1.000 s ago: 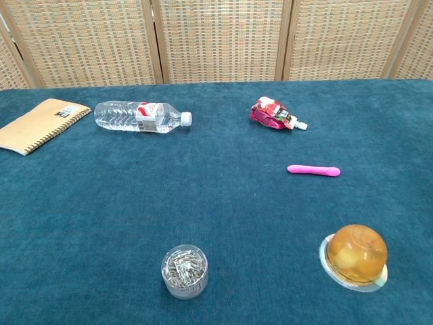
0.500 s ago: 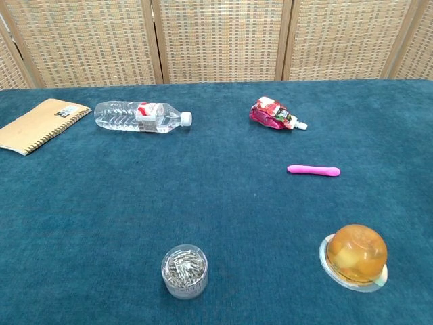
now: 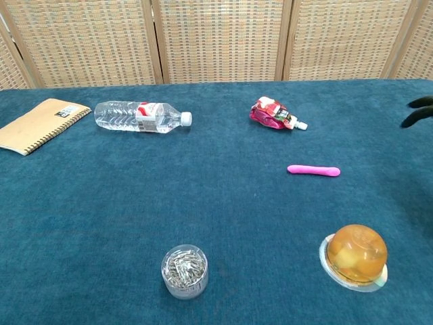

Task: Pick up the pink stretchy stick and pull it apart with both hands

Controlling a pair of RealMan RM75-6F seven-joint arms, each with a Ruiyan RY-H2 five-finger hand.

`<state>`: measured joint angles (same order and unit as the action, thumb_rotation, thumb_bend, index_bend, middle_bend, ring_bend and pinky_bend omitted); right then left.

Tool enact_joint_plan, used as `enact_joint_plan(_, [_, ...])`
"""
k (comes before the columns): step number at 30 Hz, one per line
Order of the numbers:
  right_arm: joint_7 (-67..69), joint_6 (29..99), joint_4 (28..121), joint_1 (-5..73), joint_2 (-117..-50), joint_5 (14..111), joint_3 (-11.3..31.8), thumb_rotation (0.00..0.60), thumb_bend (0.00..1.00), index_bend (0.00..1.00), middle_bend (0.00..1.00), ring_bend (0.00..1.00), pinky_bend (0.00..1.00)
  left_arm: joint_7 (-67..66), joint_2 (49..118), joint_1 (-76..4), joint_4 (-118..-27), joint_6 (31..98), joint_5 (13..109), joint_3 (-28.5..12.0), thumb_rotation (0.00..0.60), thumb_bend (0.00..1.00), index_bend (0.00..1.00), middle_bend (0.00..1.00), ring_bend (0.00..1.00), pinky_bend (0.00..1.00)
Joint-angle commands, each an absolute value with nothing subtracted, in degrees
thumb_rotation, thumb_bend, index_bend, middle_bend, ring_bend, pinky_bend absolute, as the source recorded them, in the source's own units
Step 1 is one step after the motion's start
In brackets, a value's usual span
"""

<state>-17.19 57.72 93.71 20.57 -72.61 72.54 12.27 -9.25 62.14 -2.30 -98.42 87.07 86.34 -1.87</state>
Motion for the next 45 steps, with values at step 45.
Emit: enact_joint_plan(45, [-17.3, 45.2, 64.4, 40.4, -98.1, 54.0, 16.2, 0.600, 0.50, 0.49, 0.00, 0.00, 0.00, -12.4, 64.7, -3.8, -96.3, 84.8, 82.1, -3.1, 0.600, 0.00, 0.00, 0.00, 0.00, 0.00])
